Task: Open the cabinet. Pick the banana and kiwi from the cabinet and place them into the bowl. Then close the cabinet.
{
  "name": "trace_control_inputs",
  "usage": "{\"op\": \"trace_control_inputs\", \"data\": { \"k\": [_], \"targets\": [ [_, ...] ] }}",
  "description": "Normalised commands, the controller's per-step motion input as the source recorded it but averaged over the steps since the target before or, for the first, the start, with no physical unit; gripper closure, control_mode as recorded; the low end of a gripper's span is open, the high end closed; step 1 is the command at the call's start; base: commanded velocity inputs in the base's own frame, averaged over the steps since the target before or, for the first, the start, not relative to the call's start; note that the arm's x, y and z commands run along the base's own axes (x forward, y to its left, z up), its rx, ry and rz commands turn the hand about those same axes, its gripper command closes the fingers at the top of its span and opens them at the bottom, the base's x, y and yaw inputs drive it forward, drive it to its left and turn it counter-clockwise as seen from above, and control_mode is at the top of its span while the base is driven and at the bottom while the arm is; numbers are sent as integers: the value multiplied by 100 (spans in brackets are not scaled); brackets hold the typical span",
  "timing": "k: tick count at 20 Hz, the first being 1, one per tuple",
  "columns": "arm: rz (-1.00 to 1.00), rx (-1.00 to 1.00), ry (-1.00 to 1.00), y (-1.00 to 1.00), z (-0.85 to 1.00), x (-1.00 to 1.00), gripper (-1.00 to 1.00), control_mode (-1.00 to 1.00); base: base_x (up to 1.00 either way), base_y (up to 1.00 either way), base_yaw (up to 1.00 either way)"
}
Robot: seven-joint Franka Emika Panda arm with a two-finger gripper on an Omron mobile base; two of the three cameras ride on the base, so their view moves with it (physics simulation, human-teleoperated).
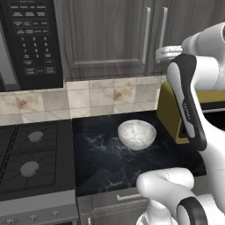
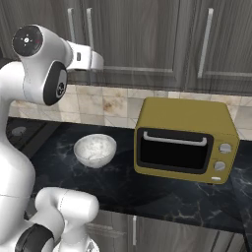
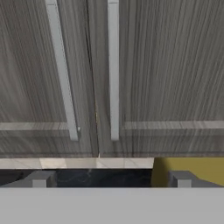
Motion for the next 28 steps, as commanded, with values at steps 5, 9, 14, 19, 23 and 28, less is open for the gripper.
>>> {"op": "trace_control_inputs", "data": {
  "k": [5,9,14,19,23,28],
  "targets": [
    [0,0,-7,0,6,5,-100,-100,0,0,0],
    [0,0,-6,0,5,11,-100,-100,0,0,0],
    [0,0,-3,0,2,18,-100,-100,0,0,0],
    [0,0,-1,0,0,26,-100,-100,0,0,0],
    [0,0,-2,-2,0,21,-100,-100,0,0,0],
    [0,0,0,-6,0,21,-100,-100,0,0,0]
  ]
}}
